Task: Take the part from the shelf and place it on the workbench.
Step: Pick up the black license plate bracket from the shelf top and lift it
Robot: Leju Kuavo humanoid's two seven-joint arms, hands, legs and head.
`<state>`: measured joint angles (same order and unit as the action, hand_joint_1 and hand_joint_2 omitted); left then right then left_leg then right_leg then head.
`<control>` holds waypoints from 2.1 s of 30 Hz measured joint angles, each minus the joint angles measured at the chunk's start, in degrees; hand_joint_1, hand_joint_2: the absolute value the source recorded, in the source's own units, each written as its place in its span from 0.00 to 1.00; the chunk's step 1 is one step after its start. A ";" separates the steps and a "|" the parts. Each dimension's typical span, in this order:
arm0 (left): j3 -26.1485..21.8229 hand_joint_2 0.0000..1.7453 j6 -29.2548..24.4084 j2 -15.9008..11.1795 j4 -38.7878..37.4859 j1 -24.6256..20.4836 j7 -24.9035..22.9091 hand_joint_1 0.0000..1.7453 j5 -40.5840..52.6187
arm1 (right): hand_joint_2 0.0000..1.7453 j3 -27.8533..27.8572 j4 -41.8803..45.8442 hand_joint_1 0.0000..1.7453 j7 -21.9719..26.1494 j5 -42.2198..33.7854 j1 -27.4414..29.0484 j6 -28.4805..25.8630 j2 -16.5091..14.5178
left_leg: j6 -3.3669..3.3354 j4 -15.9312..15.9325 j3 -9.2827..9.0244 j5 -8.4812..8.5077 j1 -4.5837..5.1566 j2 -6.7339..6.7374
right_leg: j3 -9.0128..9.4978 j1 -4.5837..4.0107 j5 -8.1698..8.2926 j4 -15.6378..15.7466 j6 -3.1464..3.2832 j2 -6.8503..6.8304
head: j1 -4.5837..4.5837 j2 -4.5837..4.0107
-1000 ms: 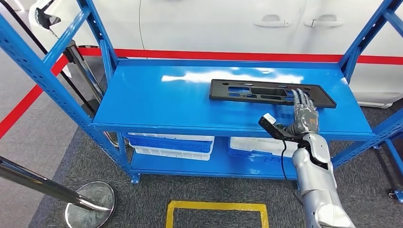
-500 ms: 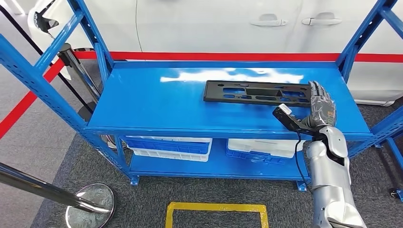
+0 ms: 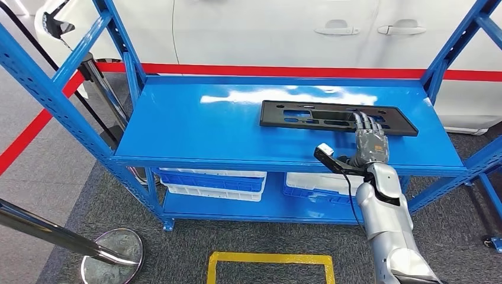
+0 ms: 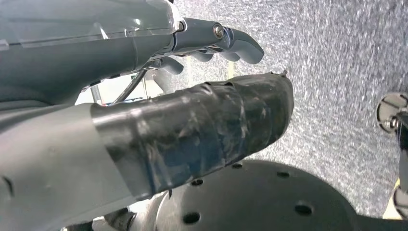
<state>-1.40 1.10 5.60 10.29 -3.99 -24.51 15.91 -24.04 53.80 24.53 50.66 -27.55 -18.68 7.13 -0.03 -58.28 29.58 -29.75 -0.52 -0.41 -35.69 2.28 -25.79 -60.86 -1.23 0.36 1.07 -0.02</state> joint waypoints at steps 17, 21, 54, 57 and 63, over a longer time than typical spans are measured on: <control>0.00 0.00 0.56 0.00 0.00 -0.14 0.01 0.00 0.57 | 1.00 -2.16 -9.16 0.00 -0.11 -0.34 -4.56 -3.11 -3.89 | -0.04 -0.06 -0.16 -0.03 0.00 -0.01 | 0.37 -0.01 0.12 0.34 -0.19 0.00 | 0.00 0.00; 0.00 0.00 0.60 0.00 0.00 -0.14 0.01 0.00 0.67 | 1.00 -2.25 -9.66 0.00 -0.11 -0.34 -4.68 -3.13 -3.99 | -0.04 -0.06 -0.19 -0.03 0.00 -0.01 | 0.44 -0.02 0.14 0.41 -0.21 0.00 | 0.00 0.00; -0.01 0.00 1.35 0.39 -0.15 -0.25 0.90 0.00 0.91 | 1.00 -3.98 -11.63 0.00 -0.09 -0.10 -5.43 -3.99 -4.57 | 0.86 -15.65 5.39 -7.80 -0.65 0.41 | 2.47 -0.64 -0.61 1.81 2.17 -0.21 | -0.03 0.00; -0.02 0.00 1.34 0.38 -0.17 0.20 0.86 0.00 0.99 | 1.00 -4.16 -11.68 0.00 -0.09 -0.10 -5.24 -4.07 -4.65 | 0.40 -10.30 6.49 -0.46 -0.65 0.42 | 4.39 -0.61 -1.96 1.81 1.91 0.12 | -0.04 0.00; -0.02 0.00 1.31 0.33 -0.36 0.10 0.91 0.00 1.19 | 1.00 -4.22 -11.64 0.00 -0.14 -0.07 -5.03 -4.66 -4.74 | -1.41 -0.26 3.50 3.42 -0.07 0.43 | 5.61 -0.83 -2.58 1.85 -0.19 0.26 | -0.01 0.00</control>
<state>-1.42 2.40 5.93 9.93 -3.89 -23.61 17.10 -28.26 42.16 24.39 50.59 -32.58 -23.33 2.39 -1.45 -58.54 33.09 -26.32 -0.59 0.02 -30.08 1.45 -28.36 -59.01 -1.42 0.63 1.07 -0.02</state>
